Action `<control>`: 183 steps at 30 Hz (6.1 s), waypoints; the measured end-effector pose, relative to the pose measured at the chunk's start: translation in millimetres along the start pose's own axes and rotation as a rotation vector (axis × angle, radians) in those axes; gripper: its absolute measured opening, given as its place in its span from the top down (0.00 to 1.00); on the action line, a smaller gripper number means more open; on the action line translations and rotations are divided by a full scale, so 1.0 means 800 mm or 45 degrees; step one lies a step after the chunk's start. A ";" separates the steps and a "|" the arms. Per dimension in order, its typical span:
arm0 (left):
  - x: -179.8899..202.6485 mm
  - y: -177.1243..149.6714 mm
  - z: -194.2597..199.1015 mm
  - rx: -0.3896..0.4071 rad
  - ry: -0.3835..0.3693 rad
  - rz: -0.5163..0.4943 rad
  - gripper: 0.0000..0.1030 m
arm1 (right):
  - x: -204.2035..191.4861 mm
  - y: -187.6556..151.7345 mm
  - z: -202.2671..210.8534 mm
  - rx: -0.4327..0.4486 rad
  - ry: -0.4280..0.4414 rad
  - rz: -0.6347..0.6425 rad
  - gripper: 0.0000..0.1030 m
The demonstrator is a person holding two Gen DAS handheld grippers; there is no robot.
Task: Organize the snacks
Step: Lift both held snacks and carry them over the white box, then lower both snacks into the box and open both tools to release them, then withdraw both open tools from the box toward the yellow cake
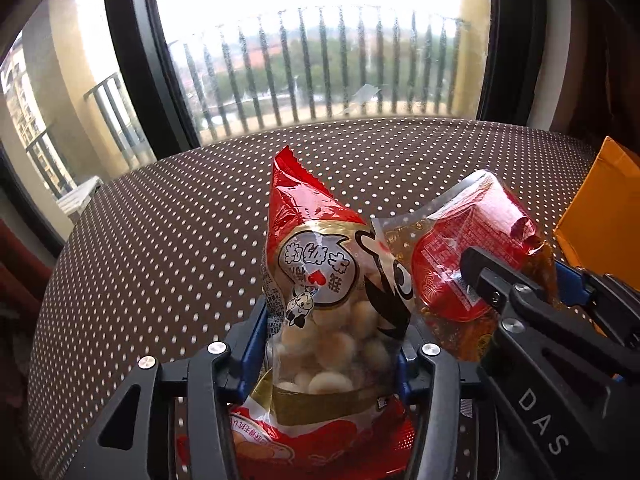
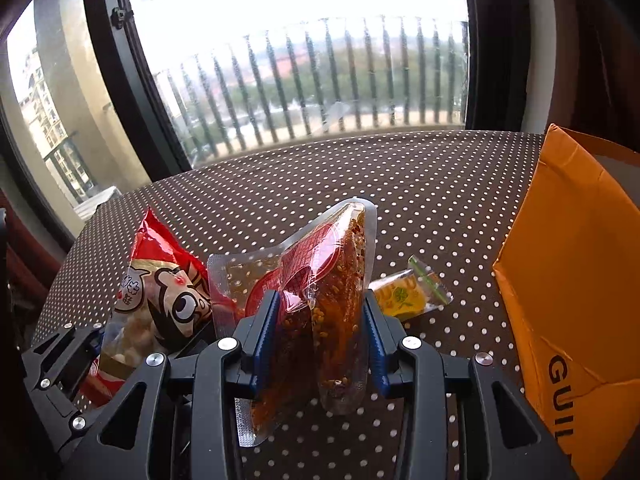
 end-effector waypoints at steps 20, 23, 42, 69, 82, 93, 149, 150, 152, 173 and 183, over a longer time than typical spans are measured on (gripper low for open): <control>0.015 -0.034 0.082 0.095 -0.018 0.089 0.52 | 0.003 -0.023 0.069 0.056 0.009 0.059 0.58; 0.016 -0.035 0.098 0.116 -0.027 0.101 0.52 | 0.006 -0.021 0.082 0.073 0.005 0.071 0.58; 0.066 -0.004 0.209 0.316 -0.050 0.031 0.52 | 0.037 0.021 0.181 0.264 0.027 0.103 0.58; 0.181 0.039 0.232 0.409 -0.208 -0.095 0.52 | 0.140 0.031 0.253 0.427 -0.085 0.017 0.58; 0.238 0.044 0.190 0.344 -0.314 -0.188 0.52 | 0.192 0.015 0.253 0.397 -0.172 -0.077 0.58; 0.271 0.039 0.143 0.240 -0.390 -0.273 0.52 | 0.222 0.010 0.228 0.330 -0.262 -0.169 0.58; 0.230 0.029 0.140 0.176 -0.261 -0.267 0.16 | 0.198 -0.017 0.164 0.129 -0.145 -0.184 0.18; 0.229 0.027 0.143 0.180 -0.264 -0.267 0.16 | 0.197 -0.019 0.166 0.125 -0.147 -0.186 0.16; 0.228 0.024 0.150 0.191 -0.278 -0.262 0.16 | 0.195 -0.022 0.173 0.129 -0.161 -0.178 0.15; 0.181 0.002 0.232 0.360 -0.289 -0.165 0.14 | 0.121 -0.021 0.256 0.296 -0.244 -0.059 0.07; 0.131 0.004 0.238 0.390 -0.254 -0.111 0.11 | 0.059 -0.013 0.255 0.329 -0.185 0.018 0.07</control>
Point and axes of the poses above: each gripper's, at about its wrist camera, not at the fingertips, and z roughly against the way its jaws point, x to its right, y to its top, the point moved 9 cm from there along -z, roughly the way its jaws point, and after that the axes turned 5 degrees about z, right-handed, at the moved point
